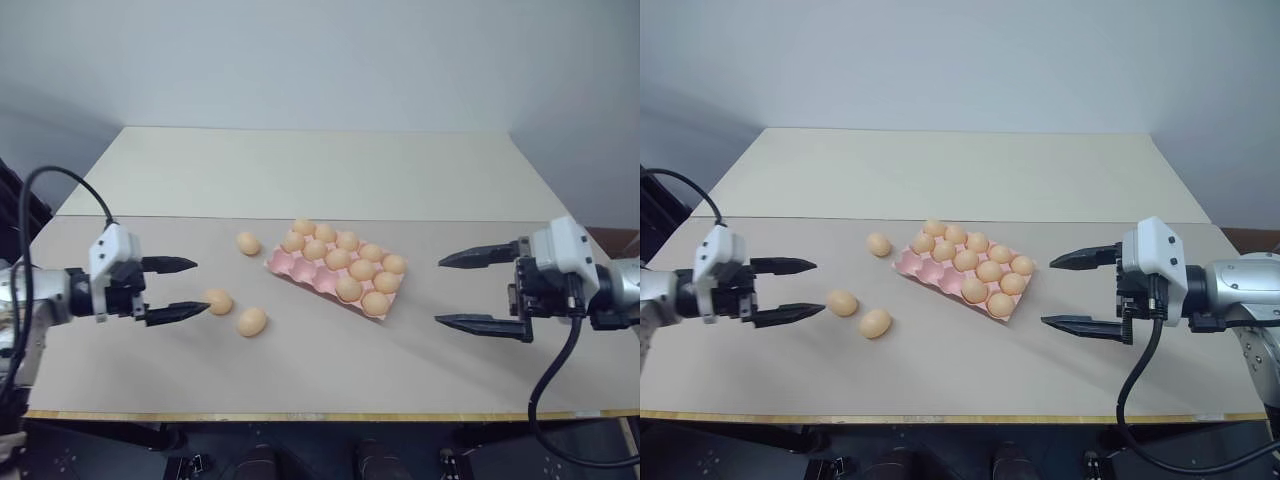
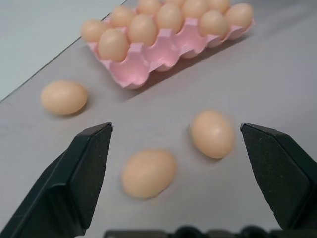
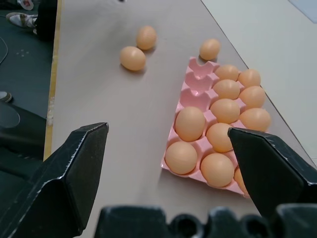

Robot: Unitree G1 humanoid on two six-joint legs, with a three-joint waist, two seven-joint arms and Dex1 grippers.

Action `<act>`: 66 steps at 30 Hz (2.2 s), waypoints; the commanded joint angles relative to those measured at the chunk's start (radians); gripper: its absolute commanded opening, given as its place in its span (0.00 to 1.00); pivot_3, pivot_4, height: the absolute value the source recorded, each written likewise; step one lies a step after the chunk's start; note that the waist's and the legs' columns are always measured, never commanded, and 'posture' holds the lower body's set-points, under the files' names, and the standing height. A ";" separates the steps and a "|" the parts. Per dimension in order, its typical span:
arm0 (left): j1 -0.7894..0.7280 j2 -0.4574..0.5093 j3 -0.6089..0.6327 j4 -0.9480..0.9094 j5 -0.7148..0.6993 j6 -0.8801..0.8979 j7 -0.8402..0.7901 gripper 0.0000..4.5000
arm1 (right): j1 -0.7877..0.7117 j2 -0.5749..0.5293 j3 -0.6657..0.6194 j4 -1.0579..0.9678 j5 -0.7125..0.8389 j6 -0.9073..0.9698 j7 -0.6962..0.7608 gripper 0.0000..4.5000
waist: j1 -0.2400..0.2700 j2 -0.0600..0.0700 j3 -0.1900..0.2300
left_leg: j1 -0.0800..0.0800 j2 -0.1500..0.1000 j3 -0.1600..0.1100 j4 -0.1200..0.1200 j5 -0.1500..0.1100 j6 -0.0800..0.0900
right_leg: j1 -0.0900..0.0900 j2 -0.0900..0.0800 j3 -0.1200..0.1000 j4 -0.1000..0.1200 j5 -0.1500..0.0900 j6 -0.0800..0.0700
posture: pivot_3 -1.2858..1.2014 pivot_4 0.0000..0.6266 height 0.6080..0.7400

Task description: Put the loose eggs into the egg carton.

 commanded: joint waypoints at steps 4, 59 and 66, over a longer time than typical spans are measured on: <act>-0.102 -0.080 -0.124 0.127 0.114 -0.041 0.058 1.00 | -0.026 0.003 -0.012 -0.037 0.035 0.005 -0.022 0.99 | 0.000 0.000 0.000 | -0.001 0.000 0.000 0.000 0.000 0.000 | -0.001 0.000 0.000 0.000 0.000 0.000 | 0.52 0.24 1.00; -0.587 -0.564 -0.309 0.469 0.229 -0.247 0.011 0.99 | 0.031 0.032 -0.037 -0.114 0.038 -0.016 -0.169 1.00 | 0.020 0.000 0.000 | -0.002 -0.002 -0.002 0.002 0.000 0.000 | 0.000 0.000 0.000 0.000 0.001 0.001 | 0.52 0.24 1.00; -0.527 -0.401 -0.199 0.339 0.146 -0.194 -0.052 0.99 | 0.004 0.039 -0.015 -0.084 0.045 -0.016 -0.151 1.00 | 0.011 0.000 0.000 | -0.002 -0.002 -0.002 0.002 0.000 0.000 | 0.000 0.000 0.000 0.000 0.001 0.001 | 0.52 0.24 1.00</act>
